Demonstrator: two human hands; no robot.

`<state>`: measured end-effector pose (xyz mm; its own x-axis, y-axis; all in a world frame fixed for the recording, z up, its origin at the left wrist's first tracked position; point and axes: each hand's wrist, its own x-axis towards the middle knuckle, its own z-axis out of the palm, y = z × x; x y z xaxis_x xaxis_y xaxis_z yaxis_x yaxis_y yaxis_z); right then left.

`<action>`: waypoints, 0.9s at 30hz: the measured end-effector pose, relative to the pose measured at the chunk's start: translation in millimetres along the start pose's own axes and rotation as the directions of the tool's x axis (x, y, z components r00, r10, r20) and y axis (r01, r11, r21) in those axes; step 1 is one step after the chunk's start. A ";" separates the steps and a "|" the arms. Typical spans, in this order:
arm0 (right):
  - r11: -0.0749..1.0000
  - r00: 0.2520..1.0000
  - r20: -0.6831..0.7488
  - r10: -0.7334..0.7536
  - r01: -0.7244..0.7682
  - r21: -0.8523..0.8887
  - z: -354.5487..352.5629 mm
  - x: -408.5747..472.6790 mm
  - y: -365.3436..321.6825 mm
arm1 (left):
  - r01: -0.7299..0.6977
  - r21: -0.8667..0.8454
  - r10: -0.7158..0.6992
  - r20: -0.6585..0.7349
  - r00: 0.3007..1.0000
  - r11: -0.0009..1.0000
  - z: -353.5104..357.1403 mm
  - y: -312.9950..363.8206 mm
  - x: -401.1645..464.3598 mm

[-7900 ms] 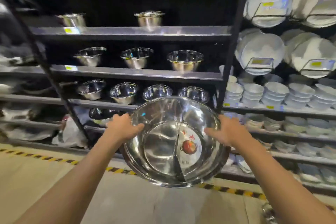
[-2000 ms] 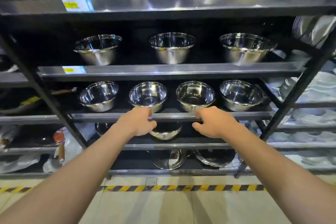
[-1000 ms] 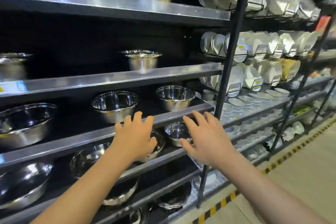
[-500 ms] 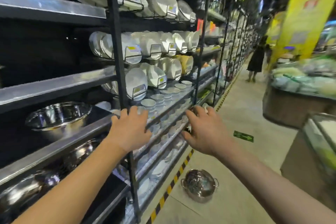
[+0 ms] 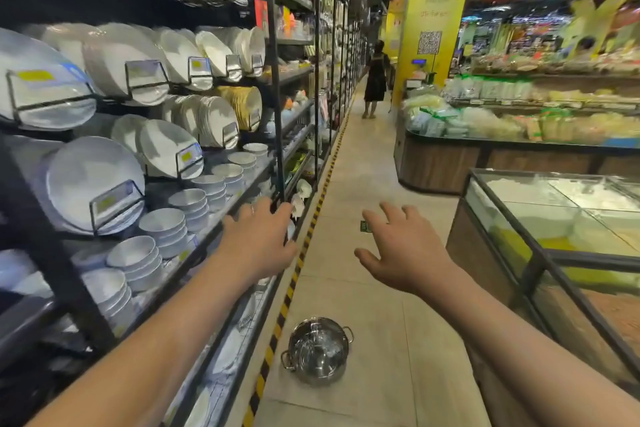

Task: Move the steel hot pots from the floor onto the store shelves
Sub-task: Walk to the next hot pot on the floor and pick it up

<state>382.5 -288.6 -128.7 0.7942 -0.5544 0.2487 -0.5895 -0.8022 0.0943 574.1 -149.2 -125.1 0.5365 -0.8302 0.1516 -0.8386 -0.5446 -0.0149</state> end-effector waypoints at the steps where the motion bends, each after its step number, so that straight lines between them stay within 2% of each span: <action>1: 1.000 1.000 0.008 0.021 -0.021 -0.005 3.3 12.7 0.0 | -0.021 -0.009 0.021 -0.002 1.000 1.000 4.7 -5.8 15.6; 5: 0.997 0.997 0.010 0.081 -0.081 -0.006 18.2 61.4 1.7 | -0.089 -0.020 0.088 -0.026 0.996 0.996 22.6 -23.6 78.1; 11: 0.993 0.993 0.027 0.119 -0.119 -0.002 60.3 120.1 19.4 | -0.141 -0.062 0.141 0.008 0.990 0.988 56.3 -23.9 165.6; 16: 0.994 0.992 0.064 0.106 -0.106 0.001 116.4 173.0 49.6 | -0.117 -0.052 0.120 0.046 0.992 0.992 99.2 -19.4 225.6; 22: 0.996 0.991 0.103 0.087 -0.089 0.010 212.7 226.7 68.6 | -0.101 -0.041 0.105 0.100 0.989 0.994 180.3 -24.9 286.4; 27: 0.994 0.984 0.161 0.078 -0.089 0.063 335.0 256.3 66.2 | -0.077 -0.050 0.083 0.132 0.988 0.996 299.0 -40.5 324.4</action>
<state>596.4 -558.0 -381.6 0.7592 -0.6436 0.0964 -0.6474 -0.7620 0.0111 810.5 -432.1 -370.9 0.4730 -0.8809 0.0180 -0.8810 -0.4726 0.0231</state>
